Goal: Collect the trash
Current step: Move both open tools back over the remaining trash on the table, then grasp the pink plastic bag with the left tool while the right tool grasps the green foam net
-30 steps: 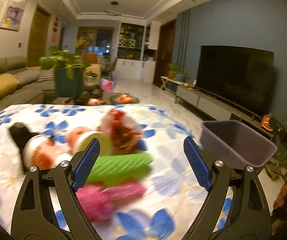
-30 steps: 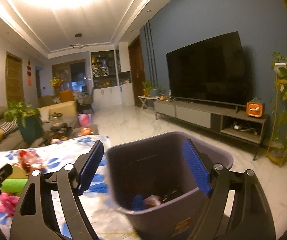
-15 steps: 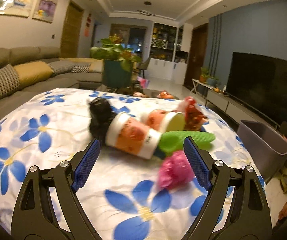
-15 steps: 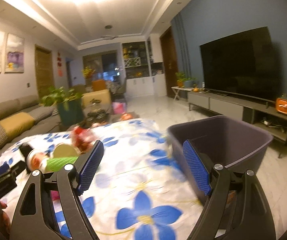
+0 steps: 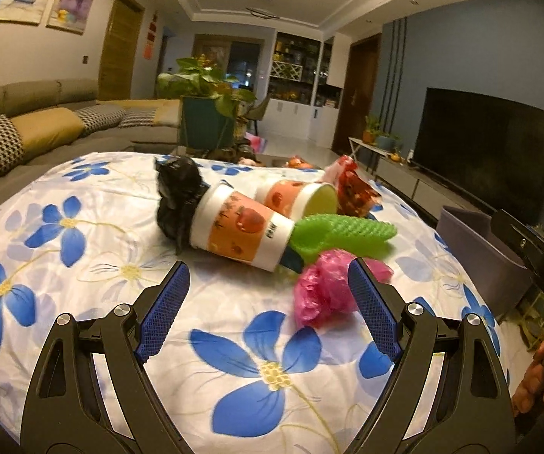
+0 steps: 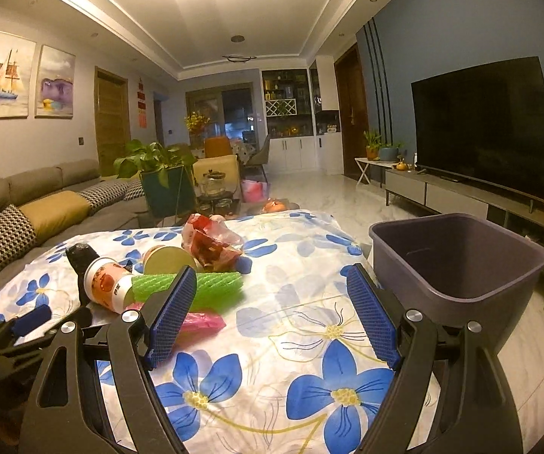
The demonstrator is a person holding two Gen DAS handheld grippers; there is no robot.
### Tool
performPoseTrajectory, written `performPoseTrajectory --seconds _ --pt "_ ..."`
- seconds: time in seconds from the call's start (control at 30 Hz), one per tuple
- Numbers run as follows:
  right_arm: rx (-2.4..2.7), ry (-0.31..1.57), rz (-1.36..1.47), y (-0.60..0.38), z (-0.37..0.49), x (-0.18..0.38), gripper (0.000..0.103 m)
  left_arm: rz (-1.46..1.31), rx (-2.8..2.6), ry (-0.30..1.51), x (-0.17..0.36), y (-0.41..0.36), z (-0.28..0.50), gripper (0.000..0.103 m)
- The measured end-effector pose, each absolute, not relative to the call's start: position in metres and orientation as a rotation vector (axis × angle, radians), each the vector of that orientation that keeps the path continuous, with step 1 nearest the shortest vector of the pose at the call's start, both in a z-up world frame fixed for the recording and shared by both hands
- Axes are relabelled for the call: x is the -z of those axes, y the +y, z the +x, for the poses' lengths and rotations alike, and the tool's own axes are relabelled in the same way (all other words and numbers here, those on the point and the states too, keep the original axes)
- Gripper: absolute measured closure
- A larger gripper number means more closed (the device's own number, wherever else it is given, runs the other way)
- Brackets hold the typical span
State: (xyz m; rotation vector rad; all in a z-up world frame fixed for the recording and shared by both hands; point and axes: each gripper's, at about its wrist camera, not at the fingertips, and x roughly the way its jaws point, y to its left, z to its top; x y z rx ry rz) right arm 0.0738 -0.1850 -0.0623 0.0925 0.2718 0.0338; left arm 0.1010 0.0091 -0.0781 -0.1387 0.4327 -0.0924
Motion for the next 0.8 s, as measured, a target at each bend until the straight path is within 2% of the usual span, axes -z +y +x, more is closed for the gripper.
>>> performPoseTrajectory --seconds 0.3,0.33,0.37,0.43,0.63,0.8 --pt "-0.047 0.287 0.099 -0.185 0.081 0.069 0.023 -0.127 0.178 0.560 0.097 -0.015 0.141 0.019" --pt "-0.049 0.288 0.100 -0.186 0.081 0.069 0.023 -0.138 0.195 0.594 0.099 -0.016 0.148 0.022" --pt "-0.052 0.290 0.099 -0.185 0.082 0.069 0.023 -0.145 0.204 0.614 0.101 -0.016 0.152 0.025" --pt "-0.058 0.295 0.100 -0.184 0.084 0.070 0.023 -0.158 0.234 0.653 0.105 -0.017 0.159 0.045" --pt "-0.075 0.311 0.091 -0.178 0.087 0.073 0.024 -0.166 0.270 0.658 0.110 -0.019 0.155 0.088" --pt "-0.086 0.319 0.078 -0.171 0.088 0.073 0.024 -0.136 0.312 0.635 0.106 -0.015 0.133 0.092"
